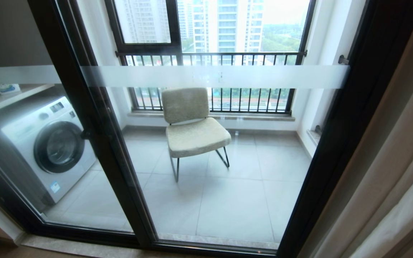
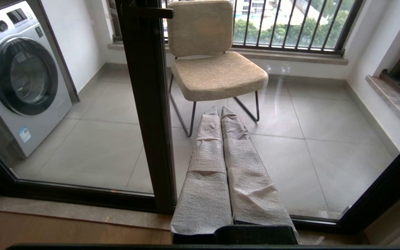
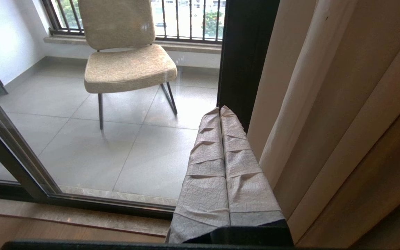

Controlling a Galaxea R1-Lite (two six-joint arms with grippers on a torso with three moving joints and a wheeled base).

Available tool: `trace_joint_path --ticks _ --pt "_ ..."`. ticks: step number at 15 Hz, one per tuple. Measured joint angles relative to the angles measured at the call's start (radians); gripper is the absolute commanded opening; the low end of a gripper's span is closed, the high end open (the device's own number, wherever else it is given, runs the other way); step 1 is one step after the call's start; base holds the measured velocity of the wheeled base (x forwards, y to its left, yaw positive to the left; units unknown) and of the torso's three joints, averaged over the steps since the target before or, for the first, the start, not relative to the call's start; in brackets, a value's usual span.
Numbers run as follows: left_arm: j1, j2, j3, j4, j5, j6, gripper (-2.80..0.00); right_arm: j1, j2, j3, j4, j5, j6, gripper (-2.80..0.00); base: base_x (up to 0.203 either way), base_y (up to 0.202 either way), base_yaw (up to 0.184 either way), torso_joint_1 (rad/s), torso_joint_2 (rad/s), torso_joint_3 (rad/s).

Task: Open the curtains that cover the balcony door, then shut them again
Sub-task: Close the inner curtains on both sides

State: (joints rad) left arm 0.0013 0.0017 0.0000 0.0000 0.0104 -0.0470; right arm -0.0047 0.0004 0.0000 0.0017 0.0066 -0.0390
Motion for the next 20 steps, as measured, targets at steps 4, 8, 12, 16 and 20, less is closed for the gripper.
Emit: trace_joint_path --ticks 4,8,12,16,20 --pt "0.000 0.000 0.000 0.000 0.000 0.000 -2.80 0.000 0.002 -0.003 0.002 0.004 -0.066 -2.80 0.000 0.000 0.000 0.000 0.00 0.000" --pt "0.000 0.000 0.000 0.000 0.000 0.000 -2.80 -0.001 0.060 -0.083 0.000 -0.003 -0.060 -2.80 0.000 0.000 0.000 0.000 0.00 0.000" --pt "0.000 0.000 0.000 0.000 0.000 0.000 -2.80 -0.012 0.163 -0.215 0.002 -0.029 -0.045 -2.80 0.000 0.000 0.000 0.000 0.00 0.000" --pt "0.000 0.000 0.000 0.000 0.000 0.000 -2.80 -0.109 0.302 -0.349 0.006 -0.115 -0.027 -2.80 0.000 0.000 0.000 0.000 0.00 0.000" --pt "0.000 0.000 0.000 0.000 0.000 0.000 -2.80 -0.264 0.471 -0.481 0.004 -0.136 0.006 -2.80 0.000 0.000 0.000 0.000 0.00 0.000"
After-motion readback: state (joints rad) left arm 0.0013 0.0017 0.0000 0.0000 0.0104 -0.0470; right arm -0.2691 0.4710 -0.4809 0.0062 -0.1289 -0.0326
